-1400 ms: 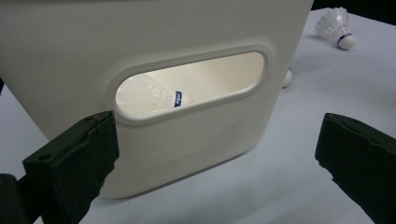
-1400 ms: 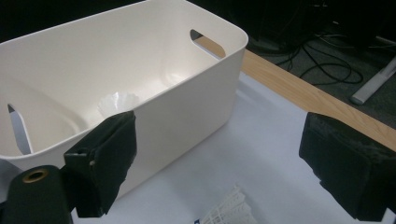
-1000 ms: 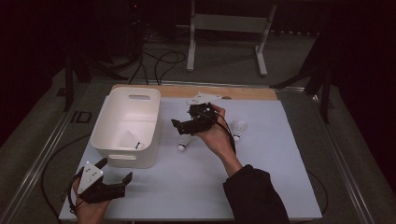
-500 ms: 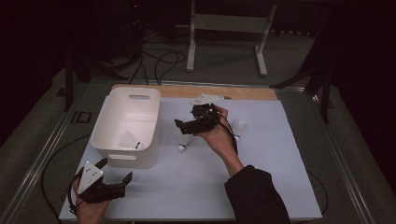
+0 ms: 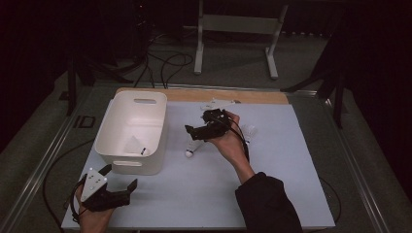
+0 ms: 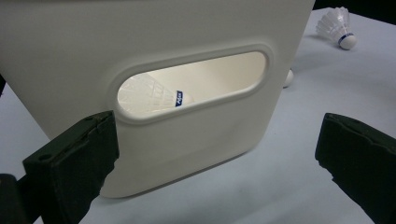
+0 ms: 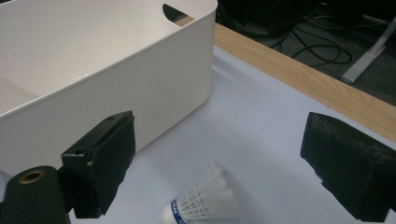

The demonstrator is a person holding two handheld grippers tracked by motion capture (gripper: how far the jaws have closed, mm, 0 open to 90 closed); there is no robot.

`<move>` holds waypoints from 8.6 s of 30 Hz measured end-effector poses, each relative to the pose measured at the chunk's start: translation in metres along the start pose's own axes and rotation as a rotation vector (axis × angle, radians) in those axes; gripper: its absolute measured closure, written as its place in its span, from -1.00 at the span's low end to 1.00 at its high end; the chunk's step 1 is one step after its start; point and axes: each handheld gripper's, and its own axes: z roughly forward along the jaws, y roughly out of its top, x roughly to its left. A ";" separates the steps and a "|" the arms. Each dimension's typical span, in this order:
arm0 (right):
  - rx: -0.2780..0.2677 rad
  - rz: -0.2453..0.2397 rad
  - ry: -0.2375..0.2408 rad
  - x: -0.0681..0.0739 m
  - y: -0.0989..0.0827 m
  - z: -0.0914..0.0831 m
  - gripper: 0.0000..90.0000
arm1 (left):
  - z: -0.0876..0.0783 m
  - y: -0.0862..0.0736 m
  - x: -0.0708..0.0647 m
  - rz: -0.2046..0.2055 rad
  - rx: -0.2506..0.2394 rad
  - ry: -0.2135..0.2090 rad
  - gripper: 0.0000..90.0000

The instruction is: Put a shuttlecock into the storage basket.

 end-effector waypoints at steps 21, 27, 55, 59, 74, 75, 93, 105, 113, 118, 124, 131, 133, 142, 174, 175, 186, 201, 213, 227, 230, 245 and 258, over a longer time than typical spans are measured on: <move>0.032 0.017 -0.006 -0.008 -0.013 0.007 -0.78 | 0.000 0.000 0.000 0.000 0.001 0.000 -1.00; 0.043 0.027 -0.009 -0.011 -0.019 0.009 -0.78 | 0.000 0.000 0.000 0.000 0.000 0.000 -1.00; 0.079 0.082 -0.066 -0.044 -0.045 0.005 -0.78 | 0.001 0.000 -0.001 0.001 0.004 -0.001 -1.00; 0.078 0.096 -0.078 -0.051 -0.048 0.000 -0.78 | 0.001 0.000 -0.001 0.001 0.004 -0.001 -1.00; 0.083 0.131 -0.131 -0.074 -0.061 -0.013 -0.78 | 0.001 0.000 -0.001 -0.002 0.002 0.000 -1.00; 0.082 0.135 -0.134 -0.075 -0.061 -0.014 -0.78 | 0.001 0.000 -0.001 -0.002 0.002 0.000 -1.00; 0.070 0.179 -0.221 -0.107 -0.070 -0.040 -0.78 | 0.002 0.000 0.000 0.001 0.005 0.000 -1.00; 0.092 0.200 -0.249 -0.121 -0.080 -0.040 -0.78 | 0.001 0.000 -0.001 -0.001 0.002 0.001 -1.00; 0.114 0.231 -0.253 -0.132 -0.088 -0.034 -0.78 | 0.001 0.000 0.000 -0.003 0.001 0.002 -1.00; 0.124 0.240 -0.252 -0.138 -0.090 -0.031 -0.78 | 0.001 0.000 -0.001 -0.003 0.000 0.001 -1.00; 0.127 0.244 -0.250 -0.142 -0.091 -0.027 -0.78 | 0.001 0.000 0.000 -0.003 0.000 0.001 -1.00; 0.133 0.238 -0.250 -0.146 -0.090 -0.022 -0.78 | 0.001 0.000 0.000 -0.004 0.000 0.000 -1.00; 0.133 0.239 -0.251 -0.148 -0.091 -0.021 -0.78 | 0.001 0.000 0.000 -0.004 0.000 0.000 -1.00; 0.160 0.249 -0.254 -0.153 -0.096 -0.013 -0.78 | 0.001 0.000 0.000 -0.004 0.002 0.000 -1.00; 0.278 0.177 -0.151 -0.121 -0.112 -0.032 0.01 | 0.001 0.000 -0.001 -0.004 0.002 -0.001 -1.00; 0.270 0.175 -0.137 -0.119 -0.112 -0.035 0.05 | 0.002 0.000 -0.001 -0.003 0.003 -0.001 -1.00; 0.252 0.134 -0.043 -0.100 -0.108 -0.041 0.65 | 0.002 0.000 -0.001 0.000 0.005 -0.001 -1.00; 0.208 0.092 -0.067 -0.089 -0.102 -0.040 0.99 | 0.002 0.000 -0.001 0.000 0.005 -0.002 -1.00; 0.164 0.093 -0.085 -0.083 -0.095 -0.045 0.98 | 0.002 0.000 -0.001 0.000 0.006 -0.002 -1.00; 0.168 0.073 -0.062 -0.076 -0.092 -0.044 0.98 | 0.002 0.000 -0.001 -0.002 0.003 -0.001 -1.00; 0.168 0.072 -0.060 -0.075 -0.091 -0.044 0.98 | 0.002 0.000 -0.001 -0.002 0.003 -0.001 -1.00; 0.151 0.067 -0.054 -0.068 -0.087 -0.045 0.98 | 0.001 0.000 -0.001 -0.004 0.001 -0.001 -1.00; 0.133 0.071 -0.054 -0.063 -0.084 -0.048 0.99 | 0.001 0.000 -0.001 -0.003 0.001 0.001 -1.00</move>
